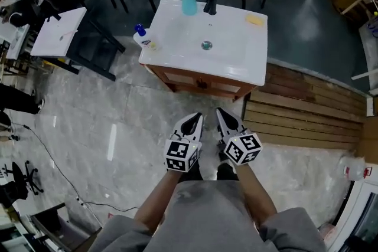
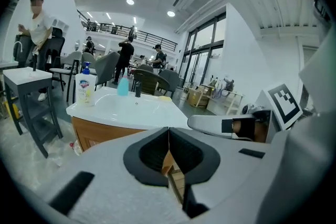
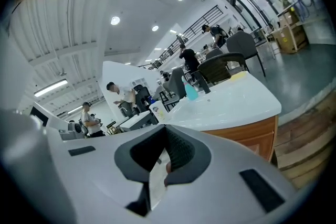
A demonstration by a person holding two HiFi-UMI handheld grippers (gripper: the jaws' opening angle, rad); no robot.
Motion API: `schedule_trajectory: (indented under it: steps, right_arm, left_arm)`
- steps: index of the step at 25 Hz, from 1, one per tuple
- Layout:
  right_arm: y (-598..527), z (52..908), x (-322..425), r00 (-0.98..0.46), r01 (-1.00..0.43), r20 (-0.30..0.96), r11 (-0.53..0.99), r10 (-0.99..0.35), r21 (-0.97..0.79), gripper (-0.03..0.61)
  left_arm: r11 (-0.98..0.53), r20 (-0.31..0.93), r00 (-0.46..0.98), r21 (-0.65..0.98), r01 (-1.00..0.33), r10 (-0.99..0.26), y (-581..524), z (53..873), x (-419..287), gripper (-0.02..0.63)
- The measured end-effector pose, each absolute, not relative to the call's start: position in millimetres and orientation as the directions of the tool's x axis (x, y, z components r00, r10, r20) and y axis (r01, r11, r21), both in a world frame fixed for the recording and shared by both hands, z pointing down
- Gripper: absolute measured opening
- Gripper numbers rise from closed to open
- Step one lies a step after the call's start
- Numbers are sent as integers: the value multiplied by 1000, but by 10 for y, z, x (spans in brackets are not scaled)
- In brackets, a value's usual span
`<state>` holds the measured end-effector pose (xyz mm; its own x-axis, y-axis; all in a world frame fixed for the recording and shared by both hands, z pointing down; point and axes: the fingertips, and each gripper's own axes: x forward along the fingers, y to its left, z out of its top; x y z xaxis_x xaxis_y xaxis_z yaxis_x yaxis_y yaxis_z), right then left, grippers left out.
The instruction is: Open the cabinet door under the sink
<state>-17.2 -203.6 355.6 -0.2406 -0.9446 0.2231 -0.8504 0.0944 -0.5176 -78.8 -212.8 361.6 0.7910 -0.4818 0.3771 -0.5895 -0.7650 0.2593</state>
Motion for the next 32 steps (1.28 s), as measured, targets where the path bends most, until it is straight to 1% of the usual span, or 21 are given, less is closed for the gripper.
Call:
schedule_trajectory:
  steps: [10,17,23,27,32]
  right_arm:
    - [-2593,4014,-343,-80,-840,278,-86,-957,-536,8]
    - [-2822,4458,-296,3,-797,298,-182,-955,-576,8]
    - [-2968,4829,-203,21,-756,301,-213,-953,-619,8]
    - [-3024,5089,-161,15,-752,321,-222,-947,-621,8]
    - [-3084,5367,-115,14,-741,316,-222,-949,-634,9]
  left_arm:
    - [-820,416,836,289,-494,-357,-2794,4076,-1000,12]
    - [-849,451,846,290,-441,-285,-3069,4527,-938,12]
    - [-857,469,841,282,-432,-270,-3185,4904,-774,12]
    - [-851,473,835,278,-445,-282,-3258,5092,-724,11]
    - [-849,473,829,264,-458,-299,-3342,5282,-689,9]
